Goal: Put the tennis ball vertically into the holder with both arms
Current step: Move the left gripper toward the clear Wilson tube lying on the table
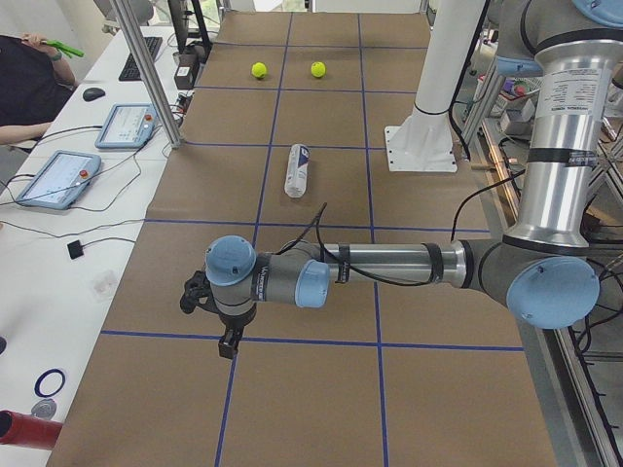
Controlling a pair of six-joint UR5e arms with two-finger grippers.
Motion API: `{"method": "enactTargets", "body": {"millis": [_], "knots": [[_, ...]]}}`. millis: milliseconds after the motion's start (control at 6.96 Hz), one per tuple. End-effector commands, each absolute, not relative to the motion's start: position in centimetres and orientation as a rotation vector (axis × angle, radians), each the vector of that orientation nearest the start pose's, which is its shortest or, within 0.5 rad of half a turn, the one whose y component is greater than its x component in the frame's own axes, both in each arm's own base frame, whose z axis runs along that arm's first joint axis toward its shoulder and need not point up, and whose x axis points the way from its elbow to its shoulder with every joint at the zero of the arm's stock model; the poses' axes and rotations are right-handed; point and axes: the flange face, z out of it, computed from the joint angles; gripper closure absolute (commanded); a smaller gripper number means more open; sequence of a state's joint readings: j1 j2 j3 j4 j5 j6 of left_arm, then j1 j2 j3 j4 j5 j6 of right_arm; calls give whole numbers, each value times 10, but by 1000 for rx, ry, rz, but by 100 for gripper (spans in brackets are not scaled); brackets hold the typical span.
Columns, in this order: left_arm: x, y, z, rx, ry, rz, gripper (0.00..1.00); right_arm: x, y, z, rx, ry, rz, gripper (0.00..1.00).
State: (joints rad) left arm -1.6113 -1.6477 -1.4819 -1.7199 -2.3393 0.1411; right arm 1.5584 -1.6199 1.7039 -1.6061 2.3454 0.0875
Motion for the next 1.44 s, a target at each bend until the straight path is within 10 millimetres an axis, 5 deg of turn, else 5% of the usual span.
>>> {"method": "enactTargets", "body": {"millis": [0,431,863,1150,1294], "knots": [[-86,-530,649,198,753,147,0,61,-474,618,17,-778,54,0],[-86,-533,646,204,752,150,0,60,-474,614,21,-790,53,0],[-83,-552,610,269,754,172,0,63,-473,604,35,-861,60,0],[-51,-592,535,357,766,229,0,63,-473,605,34,-858,60,0],[-25,-593,498,401,806,289,0,63,-473,605,36,-856,58,0]]}}
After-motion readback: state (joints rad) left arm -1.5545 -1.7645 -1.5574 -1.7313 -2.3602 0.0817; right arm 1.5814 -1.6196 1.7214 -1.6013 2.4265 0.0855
